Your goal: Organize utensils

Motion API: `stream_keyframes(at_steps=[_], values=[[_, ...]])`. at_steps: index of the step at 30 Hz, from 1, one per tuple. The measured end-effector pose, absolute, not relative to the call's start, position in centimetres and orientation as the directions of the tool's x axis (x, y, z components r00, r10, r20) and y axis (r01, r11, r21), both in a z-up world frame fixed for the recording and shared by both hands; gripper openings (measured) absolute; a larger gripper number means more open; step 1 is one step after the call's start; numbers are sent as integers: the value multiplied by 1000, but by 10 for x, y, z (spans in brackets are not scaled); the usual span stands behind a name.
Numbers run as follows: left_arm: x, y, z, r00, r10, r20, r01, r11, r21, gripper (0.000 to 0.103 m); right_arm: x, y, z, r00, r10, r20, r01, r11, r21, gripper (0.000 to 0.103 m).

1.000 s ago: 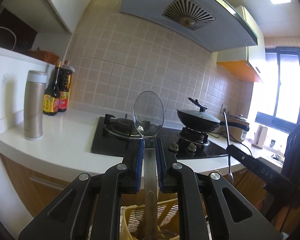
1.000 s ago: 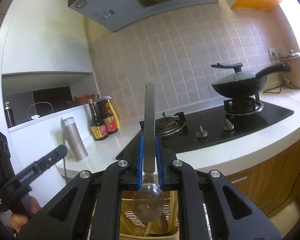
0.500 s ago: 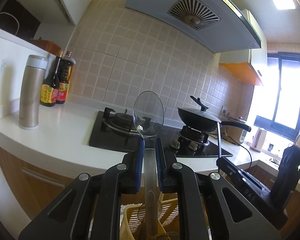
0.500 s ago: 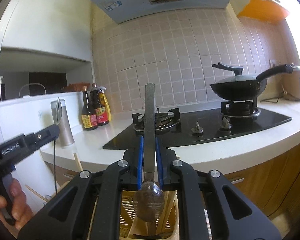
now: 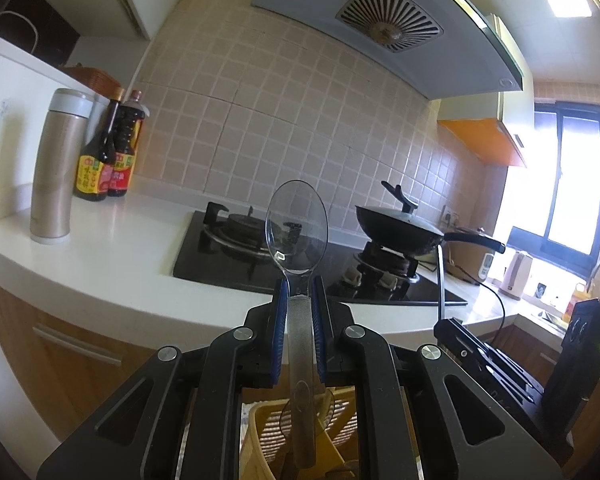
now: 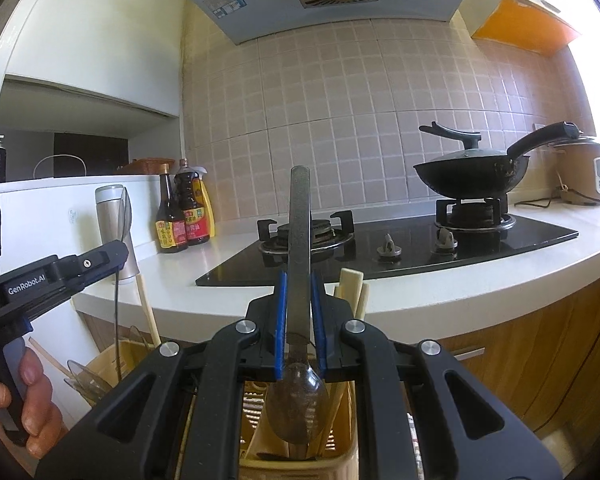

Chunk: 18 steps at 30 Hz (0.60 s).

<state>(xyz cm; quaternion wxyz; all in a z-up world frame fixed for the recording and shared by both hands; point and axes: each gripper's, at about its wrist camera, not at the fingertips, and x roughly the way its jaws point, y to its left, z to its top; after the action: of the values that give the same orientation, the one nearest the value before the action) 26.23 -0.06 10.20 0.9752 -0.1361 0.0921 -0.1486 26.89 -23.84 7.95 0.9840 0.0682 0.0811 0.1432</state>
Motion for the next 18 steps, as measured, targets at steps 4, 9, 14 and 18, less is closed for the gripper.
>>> stream_keyframes(at_steps=[4, 9, 14, 18], values=[[258, -3, 101, 933, -328, -147, 281, 920, -272, 24, 264, -243, 77, 928, 322, -190, -286, 938, 195, 16], [247, -1, 102, 930, -334, -154, 285, 919, -273, 42, 237, -247, 82, 933, 316, -174, -286, 941, 179, 56], [226, 7, 115, 922, -355, -156, 301, 909, -288, 45, 205, -253, 99, 914, 345, -215, -314, 935, 167, 56], [194, 15, 139, 914, -382, -132, 332, 896, -296, 51, 171, -258, 117, 890, 367, -271, -335, 929, 157, 58]])
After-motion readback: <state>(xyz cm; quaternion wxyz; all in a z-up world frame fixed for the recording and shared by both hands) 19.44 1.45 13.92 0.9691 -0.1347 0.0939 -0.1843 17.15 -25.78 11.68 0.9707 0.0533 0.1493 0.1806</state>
